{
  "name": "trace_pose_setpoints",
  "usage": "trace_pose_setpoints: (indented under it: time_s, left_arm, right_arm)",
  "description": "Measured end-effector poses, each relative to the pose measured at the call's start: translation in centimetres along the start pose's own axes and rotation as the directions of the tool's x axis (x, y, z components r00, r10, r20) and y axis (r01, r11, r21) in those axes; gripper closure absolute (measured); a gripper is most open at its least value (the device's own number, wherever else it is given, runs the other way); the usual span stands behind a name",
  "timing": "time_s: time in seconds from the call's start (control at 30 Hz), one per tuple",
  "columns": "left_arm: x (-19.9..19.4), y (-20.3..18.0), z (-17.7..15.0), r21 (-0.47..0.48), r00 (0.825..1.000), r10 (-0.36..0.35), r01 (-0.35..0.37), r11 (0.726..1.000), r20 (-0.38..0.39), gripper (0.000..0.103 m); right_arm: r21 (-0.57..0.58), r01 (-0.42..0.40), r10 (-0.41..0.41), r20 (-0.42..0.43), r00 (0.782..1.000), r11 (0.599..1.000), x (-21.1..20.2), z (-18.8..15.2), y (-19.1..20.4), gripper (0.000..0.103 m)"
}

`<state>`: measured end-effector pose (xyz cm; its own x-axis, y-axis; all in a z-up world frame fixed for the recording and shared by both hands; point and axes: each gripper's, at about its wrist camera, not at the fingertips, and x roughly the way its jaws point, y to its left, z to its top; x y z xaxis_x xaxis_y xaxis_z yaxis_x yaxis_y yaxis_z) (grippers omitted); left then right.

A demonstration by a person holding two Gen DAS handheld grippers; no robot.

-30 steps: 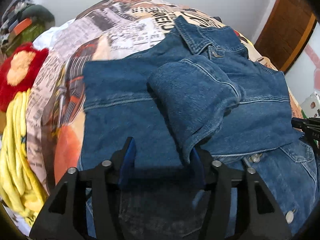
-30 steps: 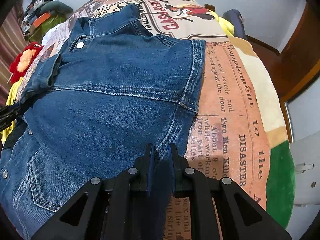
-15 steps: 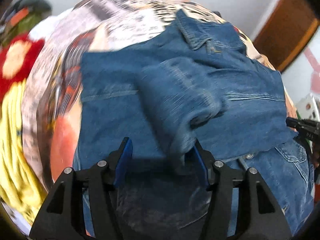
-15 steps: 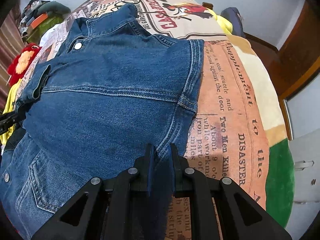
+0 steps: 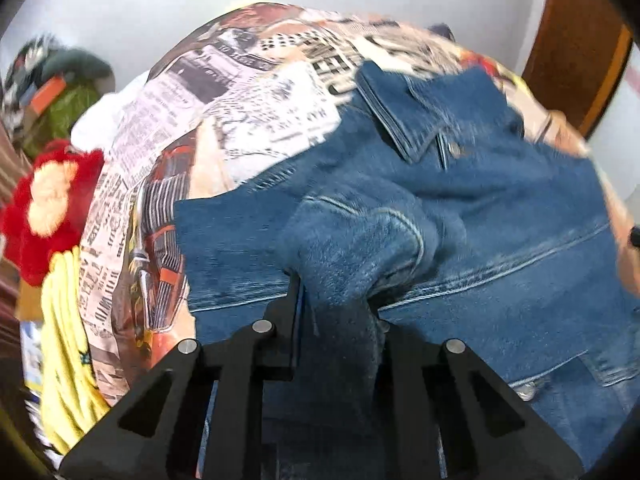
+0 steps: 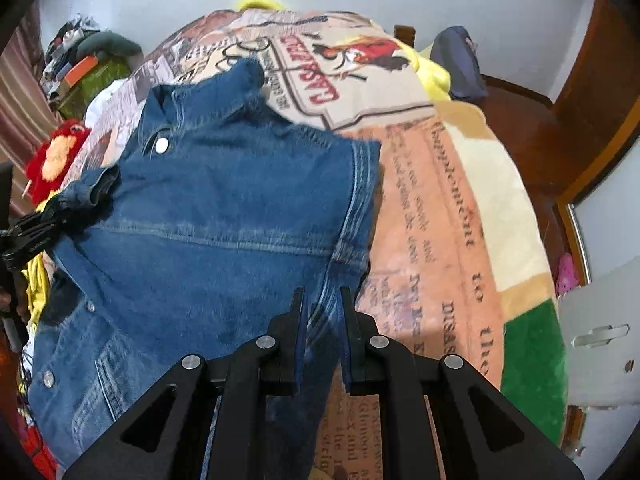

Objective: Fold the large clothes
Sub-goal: 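Open the right tool to release the folded side while the left tool grasps the sleeve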

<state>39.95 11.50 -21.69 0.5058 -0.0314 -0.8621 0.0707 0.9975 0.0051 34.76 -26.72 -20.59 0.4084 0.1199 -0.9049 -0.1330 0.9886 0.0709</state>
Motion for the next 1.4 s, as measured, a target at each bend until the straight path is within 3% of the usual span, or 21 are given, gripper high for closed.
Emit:
trace_pose_setpoints:
  time_s: [0.23, 0.3, 0.4, 0.63, 0.7, 0.8, 0.83, 0.87, 0.93, 0.97, 1.1, 1.27, 1.4]
  left_arm:
    - [-2.1, 1.3, -1.4, -0.017, 0.999, -0.025, 0.025, 1.0, 0.044, 0.085]
    - [-2.1, 2.1, -2.0, -0.066, 0.997, -0.065, 0.067, 0.996, 0.04, 0.081]
    - [-1.3, 3.9, -2.9, -0.149, 0.995, -0.098, 0.101, 0.984, 0.026, 0.069]
    - [1.3, 9.3, -6.1, -0.32, 0.995, -0.093, 0.075, 0.944, -0.04, 0.066]
    - [1.8, 9.8, -7.1, -0.33, 0.99, -0.128, 0.104, 0.938, -0.052, 0.063]
    - [1.6, 9.0, -7.9, -0.259, 0.996, -0.066, 0.049, 0.965, -0.06, 0.055]
    - [1.5, 8.6, -8.1, -0.233, 0.998, -0.038, 0.023, 0.972, -0.058, 0.053]
    - [1.4, 8.2, -8.2, -0.207, 0.998, -0.008, -0.005, 0.978, -0.06, 0.052]
    - [1.1, 7.8, -8.4, -0.162, 0.997, 0.052, -0.062, 0.985, -0.061, 0.043]
    - [0.9, 7.8, -8.5, -0.151, 0.996, 0.066, -0.074, 0.986, -0.056, 0.041]
    - [-0.3, 8.9, -8.6, -0.153, 0.997, 0.061, -0.068, 0.986, -0.051, 0.036]
    - [-2.7, 10.1, -7.2, -0.194, 0.998, 0.056, -0.059, 0.979, -0.021, 0.031]
    - [-4.0, 10.9, -4.9, -0.2, 0.995, 0.087, -0.077, 0.977, 0.042, 0.021]
  right_arm:
    - [-0.036, -0.014, 0.013, -0.018, 1.0, 0.999, 2.2, 1.2, 1.5, 0.094]
    - [-0.063, 0.008, -0.01, -0.046, 0.999, 0.998, 3.9, 0.9, 2.1, 0.094]
    - [-0.15, 0.073, -0.076, -0.012, 0.997, 0.986, 4.6, 0.4, 3.0, 0.094]
    - [-0.222, 0.124, -0.123, 0.016, 0.992, 0.967, 4.4, -0.3, 3.4, 0.094]
    - [-0.213, 0.122, -0.121, 0.017, 0.992, 0.969, 4.4, -0.5, 3.3, 0.093]
    - [-0.2, 0.119, -0.117, 0.02, 0.993, 0.973, 4.2, -0.8, 2.9, 0.092]
    - [-0.195, 0.122, -0.119, 0.026, 0.993, 0.973, 4.2, -0.9, 2.8, 0.081]
    - [-0.193, 0.148, -0.144, 0.037, 0.989, 0.97, 4.1, -1.0, 2.6, 0.055]
    - [-0.185, 0.25, -0.241, 0.07, 0.968, 0.95, 4.1, -1.1, 2.1, 0.024]
    - [-0.181, 0.245, -0.236, 0.069, 0.969, 0.952, 4.0, -1.2, 1.8, 0.024]
    - [-0.073, 0.1, -0.1, -0.002, 0.995, 0.992, 3.6, -1.4, -0.9, 0.024]
    - [0.005, 0.024, -0.024, 0.009, 1.0, 1.0, 2.2, -0.5, -2.0, 0.023]
    - [0.059, -0.102, 0.099, 0.045, 0.994, 0.993, 0.7, 1.4, -2.3, 0.024]
